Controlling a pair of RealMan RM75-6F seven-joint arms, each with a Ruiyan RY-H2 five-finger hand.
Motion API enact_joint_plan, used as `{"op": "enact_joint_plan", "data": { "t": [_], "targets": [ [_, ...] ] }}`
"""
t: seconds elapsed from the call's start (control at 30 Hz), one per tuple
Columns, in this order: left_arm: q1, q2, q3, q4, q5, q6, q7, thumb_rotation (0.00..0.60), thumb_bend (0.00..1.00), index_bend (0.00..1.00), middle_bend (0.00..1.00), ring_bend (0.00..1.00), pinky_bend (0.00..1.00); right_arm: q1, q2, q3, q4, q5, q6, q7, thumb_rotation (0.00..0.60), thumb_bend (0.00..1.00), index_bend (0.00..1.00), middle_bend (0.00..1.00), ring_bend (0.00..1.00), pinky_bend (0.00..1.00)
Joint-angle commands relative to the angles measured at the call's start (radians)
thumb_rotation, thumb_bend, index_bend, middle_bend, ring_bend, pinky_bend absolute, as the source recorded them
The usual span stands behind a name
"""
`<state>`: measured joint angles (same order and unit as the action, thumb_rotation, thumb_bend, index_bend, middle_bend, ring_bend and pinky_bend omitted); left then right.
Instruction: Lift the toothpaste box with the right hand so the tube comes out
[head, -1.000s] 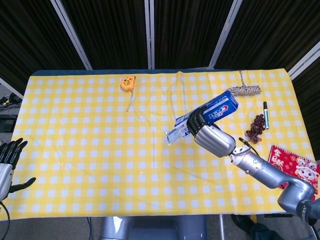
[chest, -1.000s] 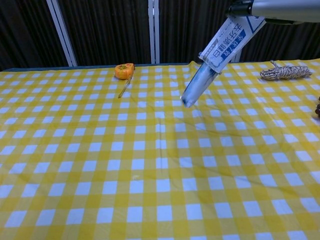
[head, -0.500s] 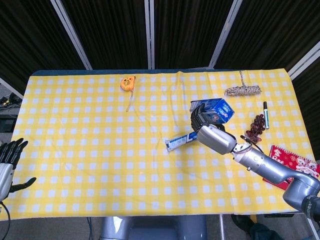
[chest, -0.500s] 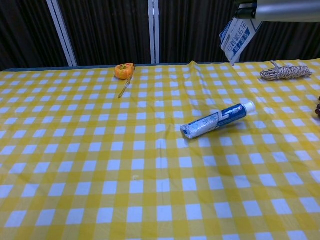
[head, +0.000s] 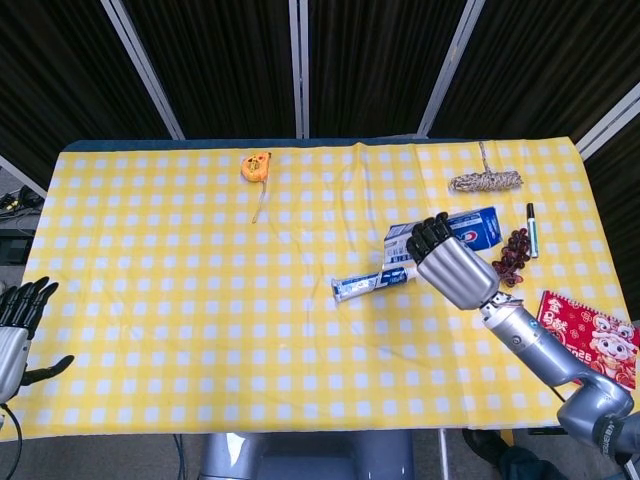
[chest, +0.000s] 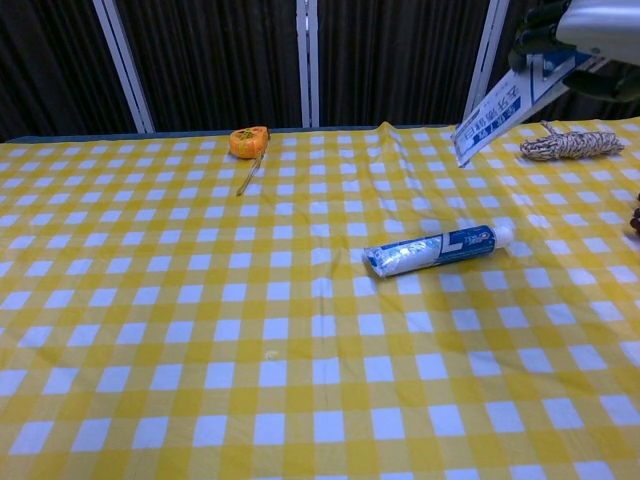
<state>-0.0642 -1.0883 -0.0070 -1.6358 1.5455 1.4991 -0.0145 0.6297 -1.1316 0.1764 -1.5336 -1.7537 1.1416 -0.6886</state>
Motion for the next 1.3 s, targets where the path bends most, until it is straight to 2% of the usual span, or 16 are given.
{"op": "enact_joint_plan", "data": {
  "t": [0.03,0.17,0.23,0.3,0.37,0.47,0.63,0.83,1.0,1.17,1.3],
  "targets": [
    [-0.001,-0.001,0.0,0.0,-0.001,-0.002,0.003,0.6,0.0,0.0,0.0,0.0,0.0,-0.029,-0.054,-0.06,-0.016,0.047,-0.015,0.129,0.6,0.47,0.39,0.36,0.31,0.34],
    [-0.003,-0.004,0.0,0.001,-0.004,-0.007,0.007,0.6,0.0,0.0,0.0,0.0,0.0,-0.03,-0.087,-0.103,-0.018,0.042,-0.043,0.193,0.6,0.46,0.38,0.35,0.31,0.34],
    [-0.003,-0.005,0.0,0.002,-0.005,-0.007,0.008,0.6,0.0,0.0,0.0,0.0,0.0,-0.03,-0.109,-0.119,-0.01,0.039,-0.052,0.208,0.6,0.43,0.36,0.33,0.3,0.34],
    [-0.003,-0.005,0.0,0.002,-0.005,-0.007,0.008,0.6,0.0,0.0,0.0,0.0,0.0,-0.031,-0.131,-0.13,-0.002,0.038,-0.058,0.217,0.6,0.33,0.28,0.28,0.26,0.31],
    [-0.002,-0.005,0.0,0.003,-0.006,-0.007,0.007,0.6,0.0,0.0,0.0,0.0,0.0,-0.037,-0.154,-0.14,0.002,0.054,-0.068,0.225,0.6,0.16,0.13,0.14,0.16,0.25],
    [-0.003,-0.005,0.0,0.005,-0.006,-0.008,0.005,0.6,0.0,0.0,0.0,0.0,0.0,-0.055,-0.16,-0.135,-0.037,0.135,-0.102,0.16,0.6,0.02,0.0,0.01,0.07,0.19],
    [-0.003,-0.003,0.001,0.005,-0.004,-0.007,-0.001,0.6,0.0,0.0,0.0,0.0,0.0,-0.084,-0.155,-0.134,-0.099,0.16,-0.065,0.095,0.6,0.01,0.0,0.0,0.05,0.16],
    [0.0,0.0,0.002,0.003,0.002,0.001,-0.006,0.6,0.0,0.0,0.0,0.0,0.0,-0.141,-0.097,-0.157,-0.145,0.091,0.058,0.094,0.6,0.01,0.0,0.0,0.04,0.14],
    [0.005,0.004,0.003,-0.001,0.009,0.015,-0.013,0.6,0.0,0.0,0.0,0.0,0.0,-0.219,-0.05,-0.175,-0.14,0.042,0.211,0.193,0.6,0.01,0.0,0.01,0.02,0.1],
    [0.01,0.008,0.003,-0.003,0.016,0.027,-0.021,0.6,0.0,0.0,0.0,0.0,0.0,-0.293,-0.025,-0.188,-0.127,0.056,0.316,0.306,0.6,0.01,0.0,0.01,0.0,0.07],
    [0.017,0.015,0.002,-0.006,0.02,0.043,-0.03,0.6,0.0,0.0,0.0,0.0,0.0,-0.362,-0.038,-0.189,-0.06,0.068,0.417,0.402,0.6,0.0,0.0,0.0,0.0,0.04]
  ]
}}
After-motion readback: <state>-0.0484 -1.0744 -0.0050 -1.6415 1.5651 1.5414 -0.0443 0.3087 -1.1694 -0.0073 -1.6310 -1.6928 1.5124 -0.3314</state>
